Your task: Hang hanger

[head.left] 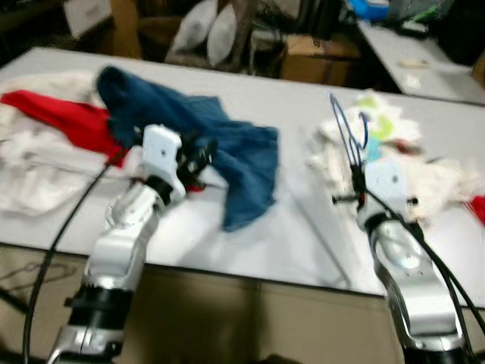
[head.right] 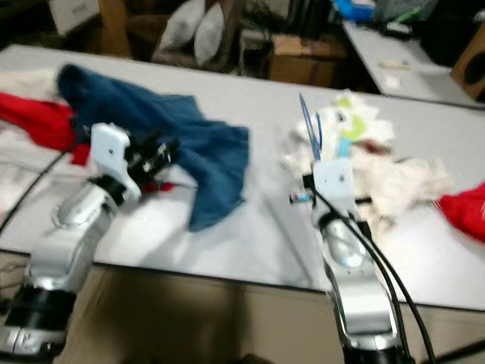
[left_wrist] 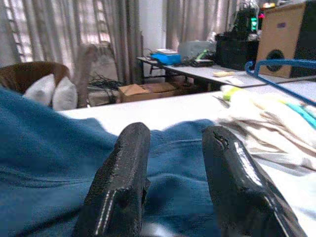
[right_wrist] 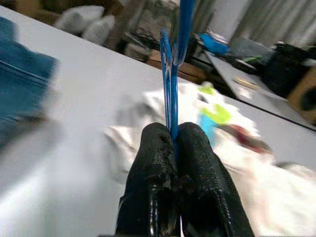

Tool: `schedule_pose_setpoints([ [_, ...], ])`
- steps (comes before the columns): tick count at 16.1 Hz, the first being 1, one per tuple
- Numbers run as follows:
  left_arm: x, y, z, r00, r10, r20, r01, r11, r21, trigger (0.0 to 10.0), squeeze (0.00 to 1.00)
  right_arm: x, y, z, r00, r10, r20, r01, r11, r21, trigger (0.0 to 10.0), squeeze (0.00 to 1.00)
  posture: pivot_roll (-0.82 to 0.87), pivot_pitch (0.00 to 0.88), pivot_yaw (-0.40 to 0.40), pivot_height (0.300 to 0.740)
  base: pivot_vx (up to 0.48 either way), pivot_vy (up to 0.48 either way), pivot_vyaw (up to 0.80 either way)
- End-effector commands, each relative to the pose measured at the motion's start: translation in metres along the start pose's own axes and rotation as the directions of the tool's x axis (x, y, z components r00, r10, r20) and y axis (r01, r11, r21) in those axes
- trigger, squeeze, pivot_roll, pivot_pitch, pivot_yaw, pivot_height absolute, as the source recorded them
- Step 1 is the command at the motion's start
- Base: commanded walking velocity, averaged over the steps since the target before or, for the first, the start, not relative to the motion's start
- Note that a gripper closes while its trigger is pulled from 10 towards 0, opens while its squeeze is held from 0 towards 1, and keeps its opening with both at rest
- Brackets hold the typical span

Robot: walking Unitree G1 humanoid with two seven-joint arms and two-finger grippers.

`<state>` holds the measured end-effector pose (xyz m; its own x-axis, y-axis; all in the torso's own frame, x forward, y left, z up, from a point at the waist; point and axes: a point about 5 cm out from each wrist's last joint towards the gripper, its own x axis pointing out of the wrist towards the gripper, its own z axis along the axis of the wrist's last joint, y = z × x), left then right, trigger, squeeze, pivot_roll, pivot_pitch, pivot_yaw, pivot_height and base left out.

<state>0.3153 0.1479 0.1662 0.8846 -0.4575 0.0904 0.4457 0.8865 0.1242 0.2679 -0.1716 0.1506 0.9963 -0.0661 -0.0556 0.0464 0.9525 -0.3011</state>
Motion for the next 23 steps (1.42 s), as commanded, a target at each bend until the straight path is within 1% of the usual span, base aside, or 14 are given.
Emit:
schedule_pose_setpoints([
  [1, -0.002, 0.002, 0.0, 1.0, 0.014, -0.015, -0.014, 1.0, 0.017, 10.0, 0.0, 0.0, 0.0, 0.005, 1.0, -0.012, 0.016, 0.012, 1.0, -0.009, 10.0, 0.0, 0.01, 0.0, -0.055, 0.74, 0.0, -0.446, 0.0],
  [4, 0.0, 0.002, 0.006, 1.0, 0.018, 0.0, -0.018, 1.0, 0.025, 10.0, 0.0, 0.0, -0.006, 0.01, 0.998, -0.051, 0.039, 0.051, 0.999, 0.003, 10.0, 0.0, 0.0, 0.0, -0.047, 0.74, 0.0, -0.416, 0.0],
  [6, 0.001, 0.0, 0.005, 1.0, 0.016, -0.001, -0.016, 1.0, 0.025, 10.0, 0.0, -0.001, -0.011, 0.01, 0.997, -0.067, 0.043, 0.066, 0.998, 0.01, 10.0, 0.0, -0.01, 0.0, -0.044, 0.74, 0.0, -0.416, 0.0],
  [14, 0.003, -0.01, 0.001, 1.0, 0.0, -0.014, 0.0, 1.0, 0.015, 10.0, 0.0, -0.004, -0.014, 0.006, 0.997, -0.077, 0.021, 0.077, 0.997, 0.017, 10.0, 0.0, -0.02, 0.0, -0.041, 0.74, 0.0, -0.404, 0.0],
  [16, 0.004, -0.01, -0.003, 0.999, 0.005, -0.038, -0.006, 0.999, -0.039, 10.0, 0.0, -0.005, -0.014, 0.002, 0.997, -0.082, 0.002, 0.082, 0.996, 0.036, 10.0, 0.0, -0.02, 0.0, -0.039, 0.74, 0.0, 0.0, 0.0],
  [17, 0.004, -0.007, -0.004, 0.999, 0.029, -0.038, -0.031, 0.998, -0.047, 10.0, 0.0, -0.006, -0.014, -0.002, 0.997, -0.079, -0.024, 0.08, 0.994, 0.079, 10.0, 0.0, -0.03, 0.0, -0.035, 0.74, 0.0, 0.48, -0.79],
  [18, 0.004, -0.005, -0.004, 0.999, 0.039, -0.037, -0.04, 0.998, -0.047, 10.0, 0.0, -0.008, -0.014, -0.005, 0.997, -0.075, -0.035, 0.078, 0.992, 0.102, 10.0, 0.0, -0.03, 0.0, -0.033, 0.74, 0.0, 0.48, -0.79],
  [23, 0.002, -0.008, -0.012, 0.997, 0.044, -0.061, -0.047, 0.997, -0.053, 10.0, 0.0, -0.015, -0.017, -0.007, 0.996, -0.077, -0.049, 0.081, 0.992, 0.093, 10.0, 0.0, -0.04, 0.0, -0.03, 0.74, 0.0, 0.48, -0.79],
])
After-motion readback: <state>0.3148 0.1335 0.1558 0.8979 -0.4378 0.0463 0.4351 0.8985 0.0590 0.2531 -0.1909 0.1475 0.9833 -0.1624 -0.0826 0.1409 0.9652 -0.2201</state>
